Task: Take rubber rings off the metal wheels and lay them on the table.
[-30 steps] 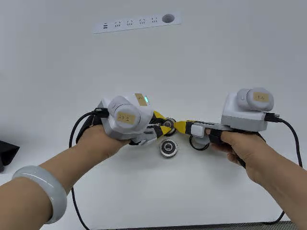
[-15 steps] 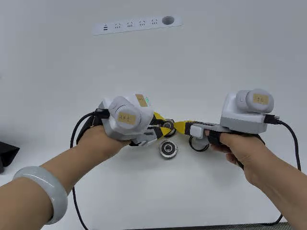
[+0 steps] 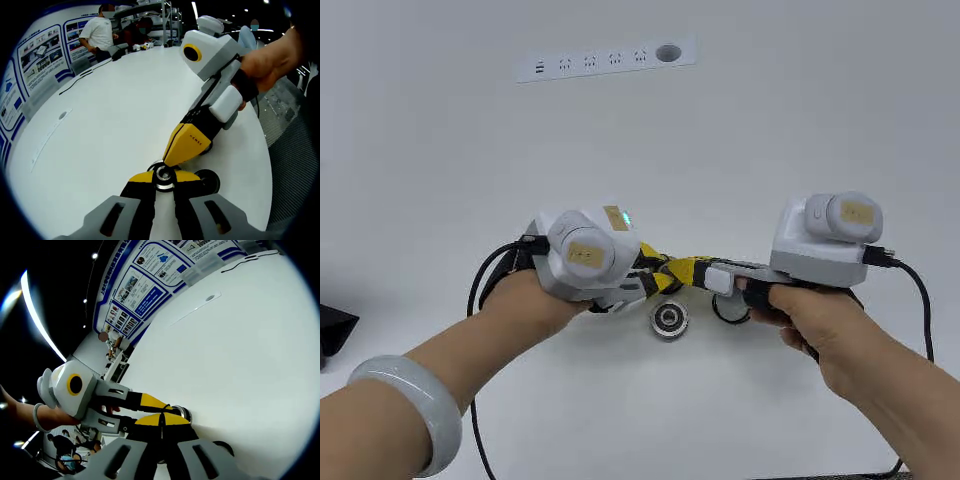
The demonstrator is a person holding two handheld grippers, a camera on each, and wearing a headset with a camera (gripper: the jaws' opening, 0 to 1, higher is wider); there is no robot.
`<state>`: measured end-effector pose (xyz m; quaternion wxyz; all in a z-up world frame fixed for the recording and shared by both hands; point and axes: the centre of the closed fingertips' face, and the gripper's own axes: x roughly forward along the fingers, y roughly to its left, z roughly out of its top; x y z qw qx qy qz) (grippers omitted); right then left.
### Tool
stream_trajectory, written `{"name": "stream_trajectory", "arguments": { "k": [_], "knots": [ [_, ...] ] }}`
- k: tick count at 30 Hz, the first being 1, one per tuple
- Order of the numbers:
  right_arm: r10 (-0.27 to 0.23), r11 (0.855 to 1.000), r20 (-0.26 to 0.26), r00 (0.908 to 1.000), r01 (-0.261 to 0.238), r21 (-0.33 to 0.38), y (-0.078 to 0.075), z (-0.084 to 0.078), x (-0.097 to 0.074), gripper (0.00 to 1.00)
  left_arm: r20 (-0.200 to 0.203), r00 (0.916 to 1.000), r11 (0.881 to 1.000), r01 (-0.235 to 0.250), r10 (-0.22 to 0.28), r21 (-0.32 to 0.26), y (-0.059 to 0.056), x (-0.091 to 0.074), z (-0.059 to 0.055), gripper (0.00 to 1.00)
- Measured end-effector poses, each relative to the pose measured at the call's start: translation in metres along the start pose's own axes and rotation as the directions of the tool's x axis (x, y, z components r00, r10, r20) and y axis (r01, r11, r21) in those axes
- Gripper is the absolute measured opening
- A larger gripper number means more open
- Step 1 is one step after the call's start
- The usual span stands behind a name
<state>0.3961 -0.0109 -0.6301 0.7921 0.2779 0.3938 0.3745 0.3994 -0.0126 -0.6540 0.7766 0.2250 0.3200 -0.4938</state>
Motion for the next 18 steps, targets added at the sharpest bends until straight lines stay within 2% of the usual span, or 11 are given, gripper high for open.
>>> {"name": "stream_trajectory", "arguments": {
  "k": [9,14,18],
  "knots": [
    [-0.03,0.999,-0.003,0.9995,0.03,0.011,-0.008,-0.001,-0.001,0.02,0.028,0.9996,1.0,0.005,-0.005,0.015,-0.001,-0.004,0.001,0.16],
    [-0.037,0.999,-0.005,0.9993,0.037,0.012,-0.008,-0.003,-0.001,0.02,0.072,0.9971,0.999,-0.024,0.023,0.021,0.001,-0.014,0.004,0.24],
    [-0.03,0.999,-0.003,0.9995,0.03,0.012,-0.005,-0.002,-0.001,0.02,0.074,0.9961,0.999,-0.048,0.048,0.001,0.006,-0.02,-0.004,0.29]
  ]
}}
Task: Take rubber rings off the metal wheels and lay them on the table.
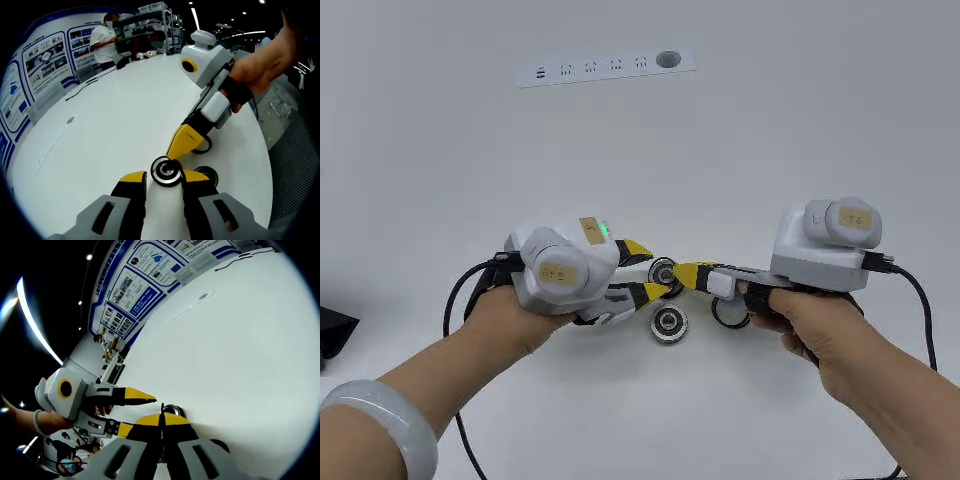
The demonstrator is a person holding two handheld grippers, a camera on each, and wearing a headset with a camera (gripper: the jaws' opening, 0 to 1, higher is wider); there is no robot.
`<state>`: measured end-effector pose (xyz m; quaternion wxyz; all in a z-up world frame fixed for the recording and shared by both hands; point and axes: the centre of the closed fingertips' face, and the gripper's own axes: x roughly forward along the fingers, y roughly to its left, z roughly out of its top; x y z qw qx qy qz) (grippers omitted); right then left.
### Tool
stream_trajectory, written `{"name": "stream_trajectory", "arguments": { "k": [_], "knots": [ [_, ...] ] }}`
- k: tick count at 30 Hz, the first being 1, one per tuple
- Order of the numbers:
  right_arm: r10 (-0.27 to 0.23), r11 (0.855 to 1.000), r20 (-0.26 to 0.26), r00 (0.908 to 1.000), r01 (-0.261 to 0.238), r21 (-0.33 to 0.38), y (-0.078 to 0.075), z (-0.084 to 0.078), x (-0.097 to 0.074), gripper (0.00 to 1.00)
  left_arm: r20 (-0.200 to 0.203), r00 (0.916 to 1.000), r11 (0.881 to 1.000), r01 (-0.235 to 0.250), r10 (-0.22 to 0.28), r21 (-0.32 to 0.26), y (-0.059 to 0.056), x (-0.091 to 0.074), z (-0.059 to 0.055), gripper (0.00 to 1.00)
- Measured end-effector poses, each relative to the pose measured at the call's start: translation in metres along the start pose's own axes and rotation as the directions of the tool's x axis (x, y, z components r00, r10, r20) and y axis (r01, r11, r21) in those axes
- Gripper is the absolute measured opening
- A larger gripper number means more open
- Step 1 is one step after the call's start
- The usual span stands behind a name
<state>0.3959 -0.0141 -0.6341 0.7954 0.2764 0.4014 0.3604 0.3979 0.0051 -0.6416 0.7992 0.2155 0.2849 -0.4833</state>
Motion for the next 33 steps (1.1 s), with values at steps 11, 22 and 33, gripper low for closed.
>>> {"name": "stream_trajectory", "arguments": {
  "k": [11,22,33],
  "knots": [
    [0.017,1.0,0.006,0.9998,-0.017,0.003,0.008,0.001,-0.004,0.02,0.037,0.9981,0.996,-0.047,0.05,-0.08,0.007,-0.014,-0.007,0.46],
    [0.033,0.999,0.013,0.9994,-0.033,0.004,0.017,0.001,-0.008,0.02,0.06,0.9948,0.988,-0.073,0.082,-0.134,0.009,-0.025,-0.014,0.5],
    [0.055,0.998,0.026,0.9982,-0.055,-0.001,0.027,0.003,-0.016,0.02,0.081,0.9914,0.983,-0.089,0.103,-0.158,0.008,-0.034,-0.016,0.59]
  ]
}}
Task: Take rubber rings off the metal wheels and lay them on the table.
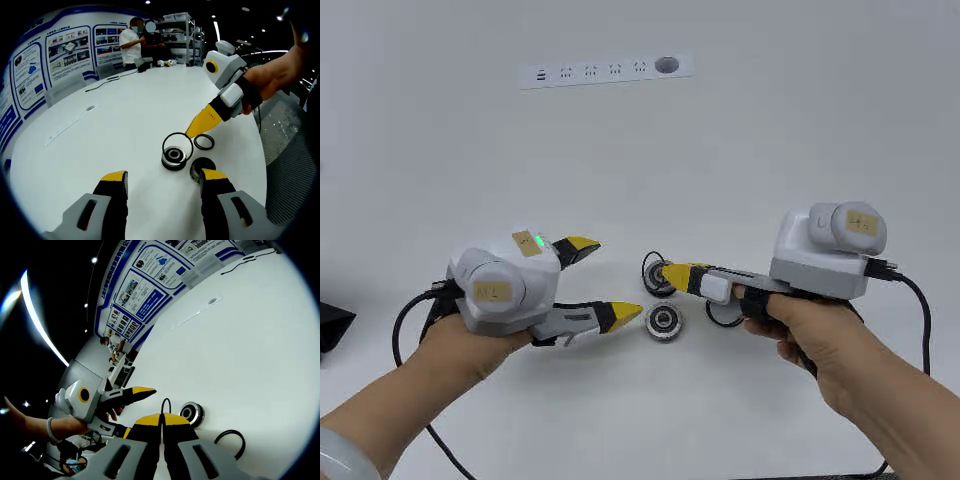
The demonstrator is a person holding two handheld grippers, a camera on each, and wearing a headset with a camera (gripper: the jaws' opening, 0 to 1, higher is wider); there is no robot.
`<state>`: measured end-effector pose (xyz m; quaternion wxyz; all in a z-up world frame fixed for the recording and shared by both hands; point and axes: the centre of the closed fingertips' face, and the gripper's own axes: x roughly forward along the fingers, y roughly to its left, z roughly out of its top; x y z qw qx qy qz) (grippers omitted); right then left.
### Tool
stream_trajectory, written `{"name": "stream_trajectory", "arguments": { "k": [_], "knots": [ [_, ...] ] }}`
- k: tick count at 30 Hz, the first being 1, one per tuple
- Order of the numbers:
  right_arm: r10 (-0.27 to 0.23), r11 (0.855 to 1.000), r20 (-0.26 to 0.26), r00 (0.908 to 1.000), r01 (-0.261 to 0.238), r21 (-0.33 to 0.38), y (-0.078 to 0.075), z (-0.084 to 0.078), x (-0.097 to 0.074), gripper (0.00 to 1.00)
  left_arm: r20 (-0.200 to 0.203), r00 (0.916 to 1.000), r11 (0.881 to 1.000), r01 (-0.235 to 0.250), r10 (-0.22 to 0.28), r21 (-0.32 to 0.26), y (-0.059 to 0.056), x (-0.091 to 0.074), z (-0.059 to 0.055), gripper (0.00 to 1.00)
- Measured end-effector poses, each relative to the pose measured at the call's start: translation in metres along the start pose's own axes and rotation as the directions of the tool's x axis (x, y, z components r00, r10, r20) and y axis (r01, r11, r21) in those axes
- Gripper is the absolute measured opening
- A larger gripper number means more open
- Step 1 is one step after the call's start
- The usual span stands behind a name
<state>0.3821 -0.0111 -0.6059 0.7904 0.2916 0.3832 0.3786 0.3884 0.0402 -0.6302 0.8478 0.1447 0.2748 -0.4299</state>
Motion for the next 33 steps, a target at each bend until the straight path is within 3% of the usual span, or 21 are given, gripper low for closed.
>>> {"name": "stream_trajectory", "arguments": {
  "k": [18,33],
  "knots": [
    [0.012,1.0,0.016,0.9998,-0.013,0.015,0.009,-0.007,-0.021,0.02,0.016,0.999,0.998,-0.041,0.042,-0.044,0.004,-0.016,-0.008,0.68],
    [-0.058,0.995,0.054,0.9969,0.053,0.083,-0.018,-0.013,-0.052,0.02,0.02,0.9982,0.996,-0.055,0.057,-0.066,0.006,-0.022,-0.012,0.71]
  ]
}}
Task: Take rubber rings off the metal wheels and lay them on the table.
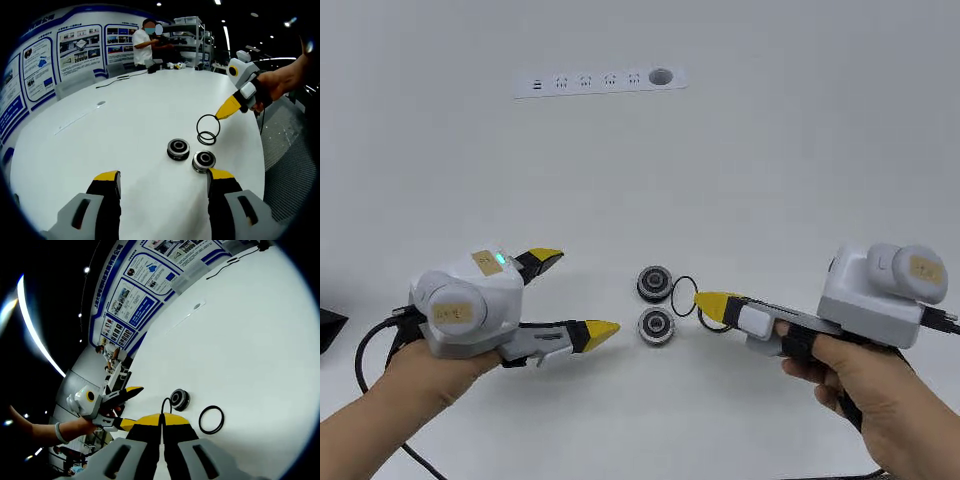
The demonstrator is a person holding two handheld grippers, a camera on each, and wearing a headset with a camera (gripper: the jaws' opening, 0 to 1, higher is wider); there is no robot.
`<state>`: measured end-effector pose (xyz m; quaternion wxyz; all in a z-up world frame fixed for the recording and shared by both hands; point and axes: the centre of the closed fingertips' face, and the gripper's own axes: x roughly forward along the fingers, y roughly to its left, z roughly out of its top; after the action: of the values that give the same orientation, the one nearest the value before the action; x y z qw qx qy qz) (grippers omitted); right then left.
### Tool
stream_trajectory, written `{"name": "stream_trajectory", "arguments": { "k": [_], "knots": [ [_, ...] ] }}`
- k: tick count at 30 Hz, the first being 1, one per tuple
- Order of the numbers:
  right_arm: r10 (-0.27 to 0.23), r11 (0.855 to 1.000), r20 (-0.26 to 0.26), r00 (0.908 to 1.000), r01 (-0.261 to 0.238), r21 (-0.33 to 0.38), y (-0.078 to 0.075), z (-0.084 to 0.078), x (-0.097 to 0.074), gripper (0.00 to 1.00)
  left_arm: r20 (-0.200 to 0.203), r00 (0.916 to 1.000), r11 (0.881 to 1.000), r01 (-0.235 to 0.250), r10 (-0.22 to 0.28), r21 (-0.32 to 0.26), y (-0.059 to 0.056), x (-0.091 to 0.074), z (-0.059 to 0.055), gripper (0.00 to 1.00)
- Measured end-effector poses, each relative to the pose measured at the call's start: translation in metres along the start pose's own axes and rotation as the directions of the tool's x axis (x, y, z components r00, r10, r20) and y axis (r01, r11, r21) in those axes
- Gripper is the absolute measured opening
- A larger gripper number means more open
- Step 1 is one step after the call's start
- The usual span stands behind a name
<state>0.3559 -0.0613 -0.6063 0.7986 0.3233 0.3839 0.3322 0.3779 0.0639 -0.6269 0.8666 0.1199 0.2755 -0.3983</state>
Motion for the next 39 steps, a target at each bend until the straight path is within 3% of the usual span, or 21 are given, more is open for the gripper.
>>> {"name": "stream_trajectory", "arguments": {
  "k": [5,15,20,25,30,36,39],
  "knots": [
    [-0.034,0.999,0.006,0.9994,0.034,0.026,-0.015,-0.003,-0.007,0.02,-0.005,1.0,1.0,-0.001,0.001,0.0,0.0,-0.001,-0.002,0.71],
    [-0.078,0.987,0.026,0.9966,0.074,0.142,-0.045,-0.011,-0.011,0.02,-0.012,0.9999,1.0,-0.002,0.002,-0.002,0.0,-0.003,-0.005,0.7],
    [-0.101,0.986,0.015,0.9947,0.098,0.136,-0.053,-0.014,-0.01,0.02,-0.018,0.9998,1.0,0.003,-0.003,0.0,-0.001,-0.003,-0.007,0.69],
    [-0.148,0.988,-0.019,0.9888,0.148,0.05,-0.059,-0.017,-0.009,0.02,-0.018,0.9998,1.0,0.005,-0.005,-0.001,-0.002,-0.002,-0.006,0.69],
    [-0.195,0.979,-0.051,0.9795,0.192,-0.066,-0.062,-0.02,-0.008,0.04,-0.021,0.9998,1.0,0.007,-0.007,0.005,-0.002,-0.002,-0.006,0.68],
    [-0.239,0.948,-0.077,0.9681,0.215,-0.236,-0.06,-0.019,-0.007,0.11,-0.016,0.9998,1.0,0.008,-0.008,0.004,-0.002,-0.002,-0.005,0.68],
    [-0.243,0.939,-0.083,0.9665,0.213,-0.268,-0.06,-0.018,-0.007,0.14,-0.018,0.9998,1.0,0.012,-0.012,0.004,-0.003,-0.001,-0.005,0.67]
  ]
}}
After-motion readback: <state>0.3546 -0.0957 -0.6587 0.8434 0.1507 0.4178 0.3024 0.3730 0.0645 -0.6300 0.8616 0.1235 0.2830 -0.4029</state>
